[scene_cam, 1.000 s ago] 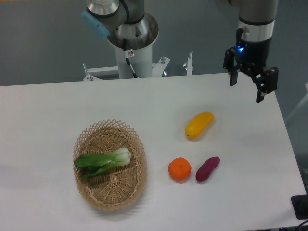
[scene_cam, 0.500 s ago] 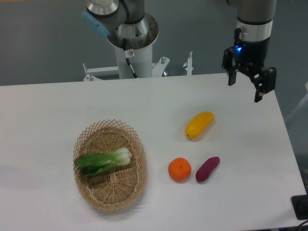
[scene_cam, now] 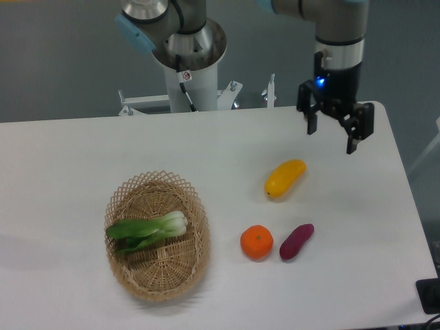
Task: Pick up the green vegetable from the basket
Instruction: 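Move the open gripper down toward the yellow mango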
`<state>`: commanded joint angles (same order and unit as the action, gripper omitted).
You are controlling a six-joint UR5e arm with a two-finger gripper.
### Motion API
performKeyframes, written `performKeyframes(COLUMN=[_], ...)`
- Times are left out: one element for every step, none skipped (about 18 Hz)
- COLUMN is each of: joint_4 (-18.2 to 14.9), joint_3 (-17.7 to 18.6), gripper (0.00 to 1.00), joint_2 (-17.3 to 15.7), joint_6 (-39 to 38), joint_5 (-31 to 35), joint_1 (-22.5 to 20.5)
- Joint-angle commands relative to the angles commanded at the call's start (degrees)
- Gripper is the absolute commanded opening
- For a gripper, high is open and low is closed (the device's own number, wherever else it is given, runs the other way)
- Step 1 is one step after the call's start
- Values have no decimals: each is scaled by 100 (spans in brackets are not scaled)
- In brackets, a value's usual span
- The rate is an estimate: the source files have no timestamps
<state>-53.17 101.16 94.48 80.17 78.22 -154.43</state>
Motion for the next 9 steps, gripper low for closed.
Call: performKeyframes(joint_4=[9, 9, 9, 9, -9, 26, 26, 18, 17], joint_3=[9, 9, 9, 35, 61, 79, 97, 106, 106], gripper=[100, 100, 100, 100, 100, 100, 100, 100, 100], joint_2=[17, 26, 53, 62, 53, 62, 53, 62, 88], joint_6=[-132, -168, -178, -186, -195, -178, -152, -143, -195], joint_5=[0, -9, 0, 17, 18, 26, 18, 26, 26], joint_1=[53, 141, 255, 334, 361, 379, 379, 448, 536])
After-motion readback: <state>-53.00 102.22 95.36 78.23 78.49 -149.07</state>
